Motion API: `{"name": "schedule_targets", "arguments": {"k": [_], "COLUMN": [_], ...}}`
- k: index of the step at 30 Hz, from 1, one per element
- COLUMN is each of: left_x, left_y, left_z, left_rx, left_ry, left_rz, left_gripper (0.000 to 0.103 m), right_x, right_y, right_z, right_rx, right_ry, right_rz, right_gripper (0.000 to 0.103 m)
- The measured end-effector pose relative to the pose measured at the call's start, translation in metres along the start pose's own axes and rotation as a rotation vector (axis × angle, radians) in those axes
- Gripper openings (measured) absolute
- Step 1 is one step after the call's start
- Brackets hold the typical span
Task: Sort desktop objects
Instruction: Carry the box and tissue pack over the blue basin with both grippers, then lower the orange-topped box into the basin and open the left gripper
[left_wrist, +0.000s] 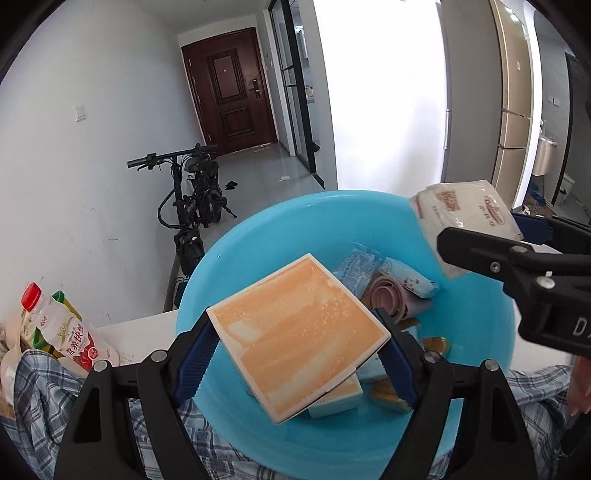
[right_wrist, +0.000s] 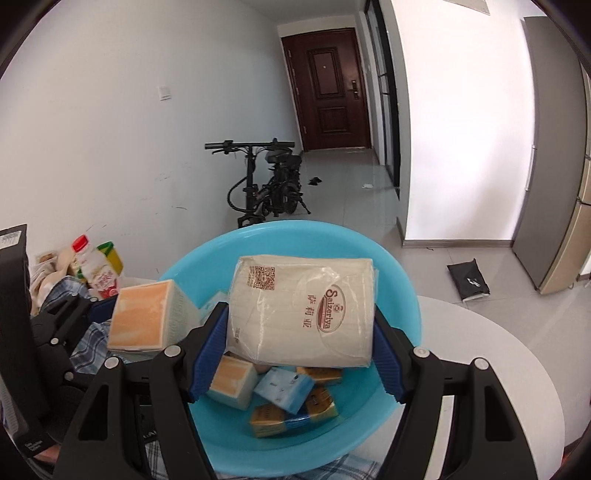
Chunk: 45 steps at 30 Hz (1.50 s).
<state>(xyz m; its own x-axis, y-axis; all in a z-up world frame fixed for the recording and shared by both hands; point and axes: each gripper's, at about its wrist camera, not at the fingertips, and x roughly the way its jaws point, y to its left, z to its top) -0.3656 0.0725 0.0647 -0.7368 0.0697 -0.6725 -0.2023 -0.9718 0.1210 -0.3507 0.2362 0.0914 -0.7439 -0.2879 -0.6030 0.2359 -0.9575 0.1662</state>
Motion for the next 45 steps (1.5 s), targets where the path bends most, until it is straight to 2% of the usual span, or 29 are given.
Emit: {"name": "schedule_targets", "arguments": {"k": [5, 7, 11, 14, 19, 22, 35, 40, 45], "left_x": [0.019, 0.024, 0.038, 0.047, 0.056, 0.052, 0.05, 0.05, 0.056], "left_y": [0.011, 0.011, 0.009, 0.011, 0.012, 0.008, -0.006, -0.008, -0.005], "left_z": [0.02, 0.023, 0.022, 0.02, 0.019, 0.02, 0.016, 0.014, 0.014], "left_rx": [-0.099, -0.099, -0.07, -0.081, -0.093, -0.083, -0.052, -0.046, -0.063], "left_ry": [0.008, 0.003, 0.026, 0.051, 0.075, 0.057, 0.066, 0.075, 0.103], "left_rz": [-0.015, -0.017, 0.003, -0.006, -0.013, -0.007, 0.004, 0.004, -0.018], "left_gripper": [0.083, 0.083, 0.083, 0.083, 0.083, 0.083, 0.083, 0.083, 0.083], "right_x": [0.003, 0.0, 0.004, 0.01, 0.035, 0.032, 0.039, 0.042, 0.036], "right_y": [-0.007, -0.006, -0.006, -0.015, -0.036, -0.046, -0.025, -0.028, -0.041], "right_z": [0.008, 0.01, 0.018, 0.013, 0.004, 0.004, 0.004, 0.003, 0.003], "right_rx": [0.043, 0.071, 0.048, 0.074, 0.13, 0.174, 0.095, 0.111, 0.157], "right_ry": [-0.028, -0.056, -0.062, -0.067, 0.003, -0.025, -0.006, -0.004, -0.04], "right_rz": [0.004, 0.002, -0.031, -0.003, 0.004, -0.003, 0.008, 0.007, 0.021], "right_gripper": [0.07, 0.07, 0.07, 0.07, 0.07, 0.07, 0.07, 0.07, 0.07]}}
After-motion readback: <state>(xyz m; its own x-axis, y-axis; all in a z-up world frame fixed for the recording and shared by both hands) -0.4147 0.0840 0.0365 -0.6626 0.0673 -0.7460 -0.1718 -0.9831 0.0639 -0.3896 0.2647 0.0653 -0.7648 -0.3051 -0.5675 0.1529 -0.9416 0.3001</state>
